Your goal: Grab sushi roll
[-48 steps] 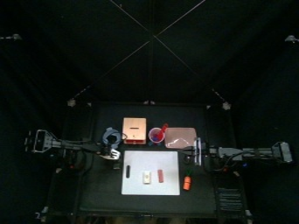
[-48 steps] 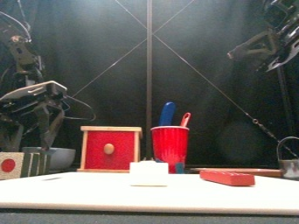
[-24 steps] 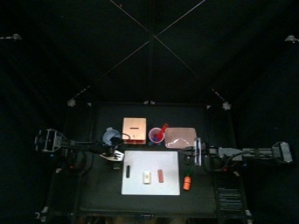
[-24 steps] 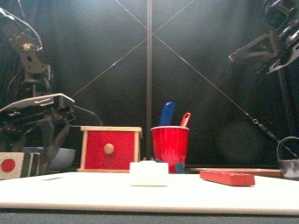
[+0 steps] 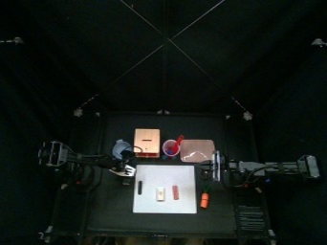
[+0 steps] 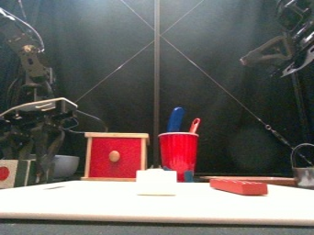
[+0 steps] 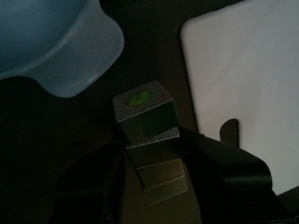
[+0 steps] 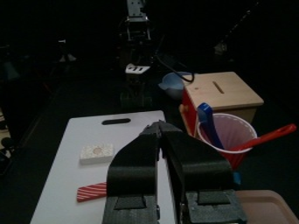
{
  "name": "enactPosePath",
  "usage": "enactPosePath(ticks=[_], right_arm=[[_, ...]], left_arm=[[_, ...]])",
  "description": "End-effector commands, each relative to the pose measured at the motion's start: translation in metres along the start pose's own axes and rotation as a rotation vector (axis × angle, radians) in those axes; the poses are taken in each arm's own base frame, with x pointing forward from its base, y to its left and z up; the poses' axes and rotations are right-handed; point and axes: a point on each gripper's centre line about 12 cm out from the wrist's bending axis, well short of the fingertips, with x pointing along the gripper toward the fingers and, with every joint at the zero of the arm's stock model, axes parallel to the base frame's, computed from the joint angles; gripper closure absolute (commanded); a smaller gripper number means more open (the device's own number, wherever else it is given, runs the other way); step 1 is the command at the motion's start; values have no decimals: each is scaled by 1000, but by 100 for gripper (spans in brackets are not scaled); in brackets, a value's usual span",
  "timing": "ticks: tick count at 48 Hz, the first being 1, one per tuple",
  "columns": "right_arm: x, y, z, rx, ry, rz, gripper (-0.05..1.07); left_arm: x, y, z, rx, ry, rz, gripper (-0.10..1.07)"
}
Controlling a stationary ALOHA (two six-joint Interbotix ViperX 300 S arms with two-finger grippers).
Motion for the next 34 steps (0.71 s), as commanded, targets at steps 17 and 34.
enactPosePath(ticks=[17,34], right_arm=[[2,-1,3,0,-6,-3,101],[1,-2,4,1,-12,-12,101]], left_arm=[[-42,-14,8,91,-111,-144,31],[-104,-17,14,268,-338,-385,31]])
